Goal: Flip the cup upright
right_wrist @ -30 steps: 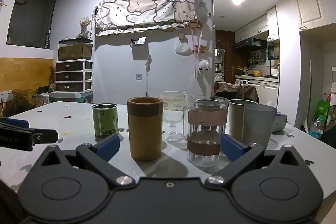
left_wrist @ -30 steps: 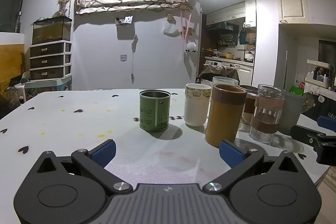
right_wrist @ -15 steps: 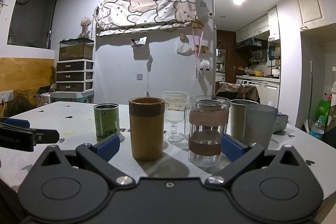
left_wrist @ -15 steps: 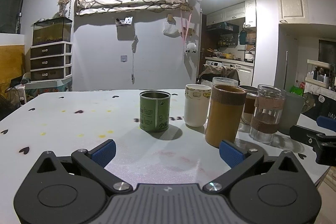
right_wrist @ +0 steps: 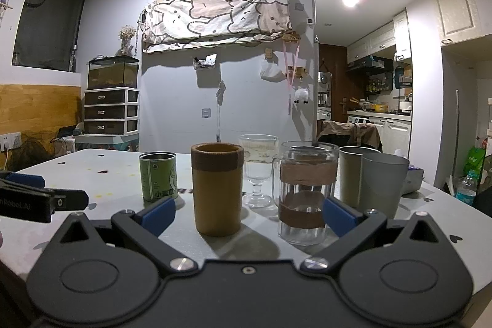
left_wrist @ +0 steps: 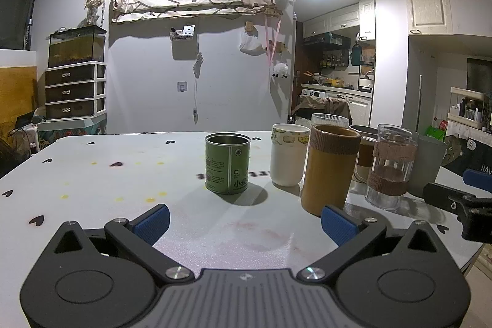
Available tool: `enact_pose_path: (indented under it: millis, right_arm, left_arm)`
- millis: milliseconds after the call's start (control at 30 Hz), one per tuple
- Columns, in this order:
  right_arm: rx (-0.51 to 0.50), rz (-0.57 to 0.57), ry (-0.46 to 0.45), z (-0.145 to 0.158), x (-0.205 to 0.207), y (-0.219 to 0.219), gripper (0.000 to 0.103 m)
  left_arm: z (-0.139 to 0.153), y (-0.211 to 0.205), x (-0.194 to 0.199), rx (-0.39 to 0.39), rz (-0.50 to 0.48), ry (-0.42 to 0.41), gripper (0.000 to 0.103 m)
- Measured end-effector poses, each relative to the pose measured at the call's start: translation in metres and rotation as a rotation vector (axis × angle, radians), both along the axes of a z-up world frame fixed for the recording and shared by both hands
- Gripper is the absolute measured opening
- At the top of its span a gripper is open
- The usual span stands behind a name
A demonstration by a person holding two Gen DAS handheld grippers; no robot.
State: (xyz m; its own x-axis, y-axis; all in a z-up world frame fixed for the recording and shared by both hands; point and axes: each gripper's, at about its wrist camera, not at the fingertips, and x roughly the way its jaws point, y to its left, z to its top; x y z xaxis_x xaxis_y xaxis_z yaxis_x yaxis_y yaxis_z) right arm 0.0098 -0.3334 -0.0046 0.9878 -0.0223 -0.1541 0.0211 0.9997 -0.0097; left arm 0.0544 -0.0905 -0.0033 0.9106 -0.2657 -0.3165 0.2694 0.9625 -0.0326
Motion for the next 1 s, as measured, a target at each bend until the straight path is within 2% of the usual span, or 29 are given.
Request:
enact_pose_path:
  millis: [1000]
  right_arm:
    - [0.000,0.000,0.001,0.0000,0.0001,-0.0001,0.103]
  left_arm:
    - [0.0020,0.0018,-0.0029,0.001,0.003,-0.004,0.103]
